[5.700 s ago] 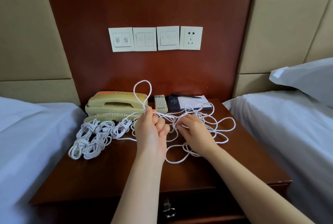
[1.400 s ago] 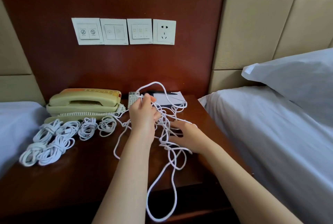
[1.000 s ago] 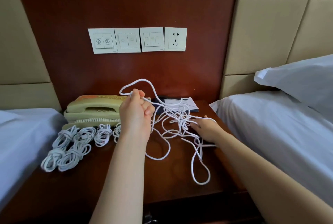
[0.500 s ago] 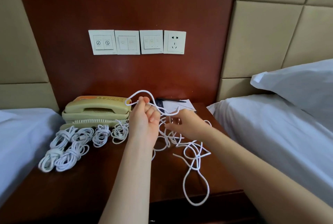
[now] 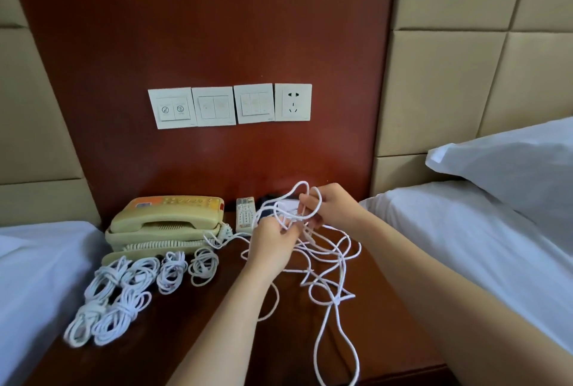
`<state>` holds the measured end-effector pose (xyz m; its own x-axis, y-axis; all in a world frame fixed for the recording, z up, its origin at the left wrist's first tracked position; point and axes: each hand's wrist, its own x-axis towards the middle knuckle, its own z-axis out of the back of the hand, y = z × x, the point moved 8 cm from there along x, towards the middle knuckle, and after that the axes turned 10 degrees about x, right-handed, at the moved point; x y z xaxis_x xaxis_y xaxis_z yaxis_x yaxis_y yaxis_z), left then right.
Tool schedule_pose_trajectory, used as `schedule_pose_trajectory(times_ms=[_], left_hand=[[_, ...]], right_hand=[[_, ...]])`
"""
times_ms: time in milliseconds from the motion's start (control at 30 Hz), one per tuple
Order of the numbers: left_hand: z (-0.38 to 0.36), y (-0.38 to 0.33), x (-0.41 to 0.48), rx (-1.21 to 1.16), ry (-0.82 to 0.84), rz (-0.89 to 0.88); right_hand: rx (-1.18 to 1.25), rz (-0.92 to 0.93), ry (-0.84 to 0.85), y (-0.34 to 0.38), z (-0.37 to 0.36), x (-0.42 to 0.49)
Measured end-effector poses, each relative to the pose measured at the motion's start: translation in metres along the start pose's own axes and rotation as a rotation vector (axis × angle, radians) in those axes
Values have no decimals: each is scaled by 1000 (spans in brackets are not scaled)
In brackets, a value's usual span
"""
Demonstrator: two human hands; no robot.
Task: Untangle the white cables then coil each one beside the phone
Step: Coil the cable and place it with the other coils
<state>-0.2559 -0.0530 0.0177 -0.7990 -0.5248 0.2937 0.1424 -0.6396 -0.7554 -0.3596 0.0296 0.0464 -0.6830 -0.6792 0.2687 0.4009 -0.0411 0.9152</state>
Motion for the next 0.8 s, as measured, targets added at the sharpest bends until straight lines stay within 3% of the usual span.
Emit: schedule_pose_trajectory(times_ms=[100,200,400,500,667,733,800], left_hand=[[0,11,4,103,72,118],[-4,35,4,62,213,306],[9,70,6,66,334,576],[22,59,14,-117,277,554],[52,7,34,-664,19,397],[59,-16,36,-676,4,334],[59,-39,33,-511,57,247]], right_hand=[[-1,-23,-122,7,22,9],[8,-70,-282,10,55,18],[347,-271,-544,-7,113,17],[342,-302,-504,-7,115,14],[288,-250,-361,23,83,23],[260,-216,-284,42,64,25],[238,-198,-218,59,45,25]])
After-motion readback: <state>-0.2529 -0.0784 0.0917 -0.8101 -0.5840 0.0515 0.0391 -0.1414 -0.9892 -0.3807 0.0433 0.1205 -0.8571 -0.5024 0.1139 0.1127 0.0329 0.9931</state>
